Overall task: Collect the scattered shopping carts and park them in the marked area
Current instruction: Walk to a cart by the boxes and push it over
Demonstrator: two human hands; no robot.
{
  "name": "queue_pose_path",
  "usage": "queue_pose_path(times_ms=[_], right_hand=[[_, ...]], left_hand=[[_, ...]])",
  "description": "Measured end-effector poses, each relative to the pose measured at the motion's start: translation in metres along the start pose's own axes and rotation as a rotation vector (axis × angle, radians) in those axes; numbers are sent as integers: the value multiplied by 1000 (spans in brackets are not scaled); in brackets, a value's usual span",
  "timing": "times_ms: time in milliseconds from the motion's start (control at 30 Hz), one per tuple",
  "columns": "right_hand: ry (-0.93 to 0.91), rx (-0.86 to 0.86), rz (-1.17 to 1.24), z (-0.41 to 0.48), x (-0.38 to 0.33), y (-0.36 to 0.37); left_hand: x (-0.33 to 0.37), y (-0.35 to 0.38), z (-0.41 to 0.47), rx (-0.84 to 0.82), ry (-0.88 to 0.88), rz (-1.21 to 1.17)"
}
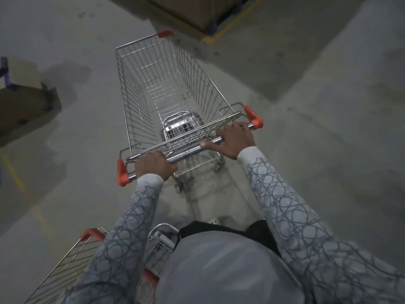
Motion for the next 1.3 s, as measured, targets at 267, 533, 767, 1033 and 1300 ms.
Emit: queue_pose_path(times_ms=[267,533,767,1033,1300], right_hand=[[134,56,29,-9,11,8],[258,126,90,-34,56,3],[416,182,76,-60,109,7],[584,260,167,-91,186,3],[715,259,236,-105,280,-16]], left_hand=[[12,-18,27,2,85,28],[69,-33,49,51,251,90],[137,-53,60,63,426,142],[241,-79,68,118,614,204],[359,-103,85,121,744,249]])
Point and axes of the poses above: each hand's wrist, its own z-axis towards the middle knuckle, its own y-axis out of the palm, x = y × z, the point moved 1 cm from there along z, towards the middle knuckle, and after that the axes turned 8 degrees about -x, right-handed, at the moved point
